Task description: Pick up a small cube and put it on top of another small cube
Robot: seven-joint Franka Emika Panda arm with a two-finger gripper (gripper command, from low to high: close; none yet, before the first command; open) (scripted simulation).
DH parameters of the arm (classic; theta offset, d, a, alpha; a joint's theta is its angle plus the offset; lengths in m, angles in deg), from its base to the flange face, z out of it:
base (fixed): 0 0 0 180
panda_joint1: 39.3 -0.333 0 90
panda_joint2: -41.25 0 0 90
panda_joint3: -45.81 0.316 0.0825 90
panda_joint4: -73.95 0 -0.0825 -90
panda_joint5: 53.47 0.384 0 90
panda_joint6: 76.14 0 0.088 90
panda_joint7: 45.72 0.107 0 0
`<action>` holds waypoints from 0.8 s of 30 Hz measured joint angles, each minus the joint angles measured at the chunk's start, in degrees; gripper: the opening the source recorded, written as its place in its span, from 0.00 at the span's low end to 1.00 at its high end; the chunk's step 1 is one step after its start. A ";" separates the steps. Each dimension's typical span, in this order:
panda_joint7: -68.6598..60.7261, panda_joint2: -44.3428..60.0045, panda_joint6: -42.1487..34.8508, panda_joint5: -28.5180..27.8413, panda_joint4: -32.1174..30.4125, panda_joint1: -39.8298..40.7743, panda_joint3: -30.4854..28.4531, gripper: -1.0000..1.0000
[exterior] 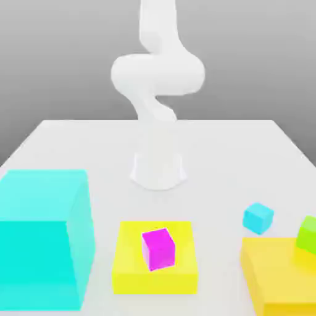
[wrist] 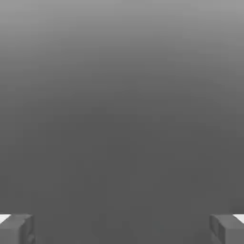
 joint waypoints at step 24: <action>-1.98 32.38 23.06 9.79 -24.36 -22.69 14.90 0.50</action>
